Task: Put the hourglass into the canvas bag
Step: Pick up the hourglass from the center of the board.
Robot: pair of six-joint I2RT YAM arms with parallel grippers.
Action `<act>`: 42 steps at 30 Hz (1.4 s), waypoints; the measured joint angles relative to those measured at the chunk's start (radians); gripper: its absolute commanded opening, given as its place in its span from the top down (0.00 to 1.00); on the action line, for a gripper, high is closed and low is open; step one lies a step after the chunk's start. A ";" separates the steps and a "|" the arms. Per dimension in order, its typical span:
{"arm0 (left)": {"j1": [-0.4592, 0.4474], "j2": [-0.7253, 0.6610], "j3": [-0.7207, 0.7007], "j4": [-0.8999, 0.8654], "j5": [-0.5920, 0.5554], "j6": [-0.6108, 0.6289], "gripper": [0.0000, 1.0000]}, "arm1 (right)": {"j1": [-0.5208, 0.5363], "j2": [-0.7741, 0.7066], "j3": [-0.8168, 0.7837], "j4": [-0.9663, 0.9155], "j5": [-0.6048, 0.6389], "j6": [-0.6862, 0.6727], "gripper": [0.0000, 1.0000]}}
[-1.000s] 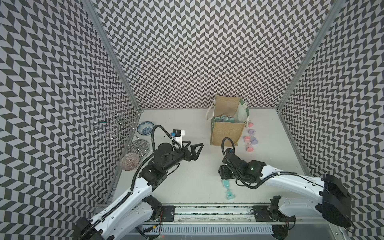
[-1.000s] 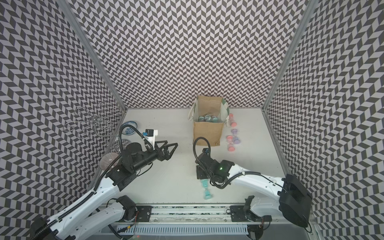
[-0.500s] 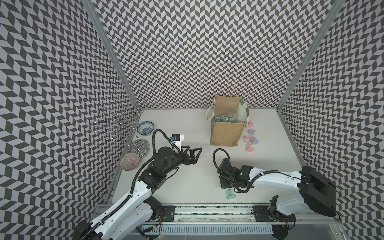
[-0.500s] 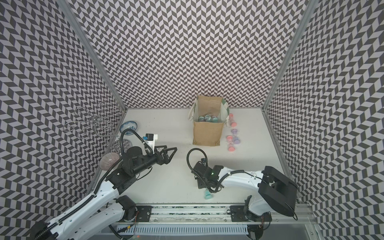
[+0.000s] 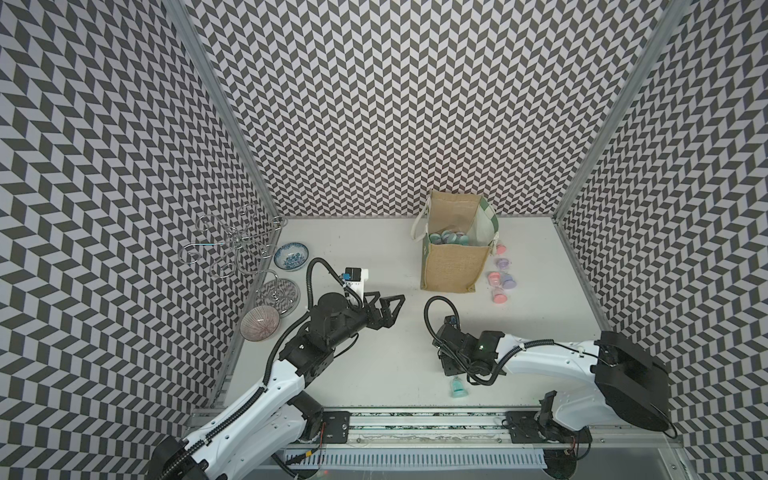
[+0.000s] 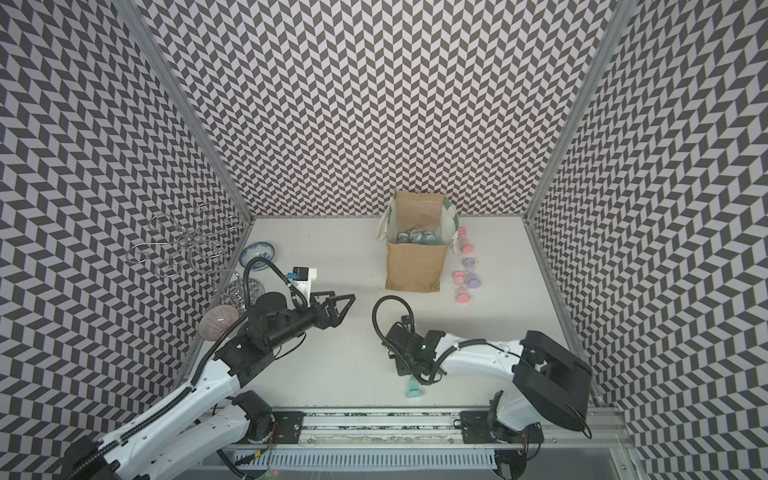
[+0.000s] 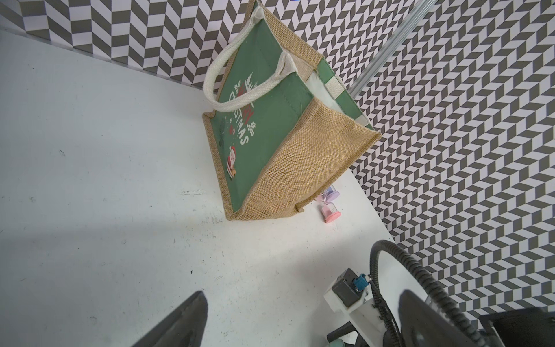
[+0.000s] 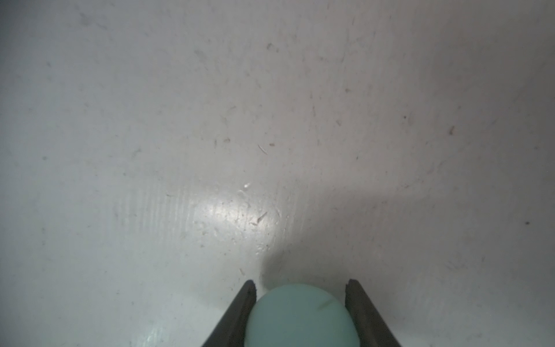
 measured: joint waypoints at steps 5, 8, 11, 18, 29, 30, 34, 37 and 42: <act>0.000 0.000 0.000 0.000 -0.001 -0.003 0.01 | -0.023 -0.062 0.025 -0.003 0.008 -0.016 0.66; 0.000 0.002 0.003 0.001 -0.001 -0.003 0.01 | -0.034 -0.098 0.072 -0.005 0.029 -0.034 0.67; 0.000 0.013 0.018 0.000 -0.001 -0.002 0.01 | -0.053 -0.148 0.116 -0.003 0.043 -0.052 0.68; 0.000 0.047 0.086 0.011 -0.005 0.018 0.01 | -0.126 -0.245 0.199 0.036 0.091 -0.106 0.69; 0.000 0.145 0.204 0.039 -0.009 0.054 0.01 | -0.322 -0.220 0.497 0.079 0.112 -0.215 0.69; 0.000 0.157 0.214 0.043 -0.009 0.055 0.01 | -0.342 -0.202 0.530 0.086 0.112 -0.225 0.69; 0.001 0.190 0.238 0.058 -0.009 0.061 0.01 | -0.424 -0.133 0.627 0.114 0.098 -0.252 0.69; 0.001 0.213 0.251 0.074 -0.008 0.063 0.01 | -0.497 -0.082 0.673 0.130 0.061 -0.255 0.69; 0.001 0.258 0.255 0.109 0.003 0.060 0.01 | -0.607 0.019 0.742 0.163 0.001 -0.254 0.69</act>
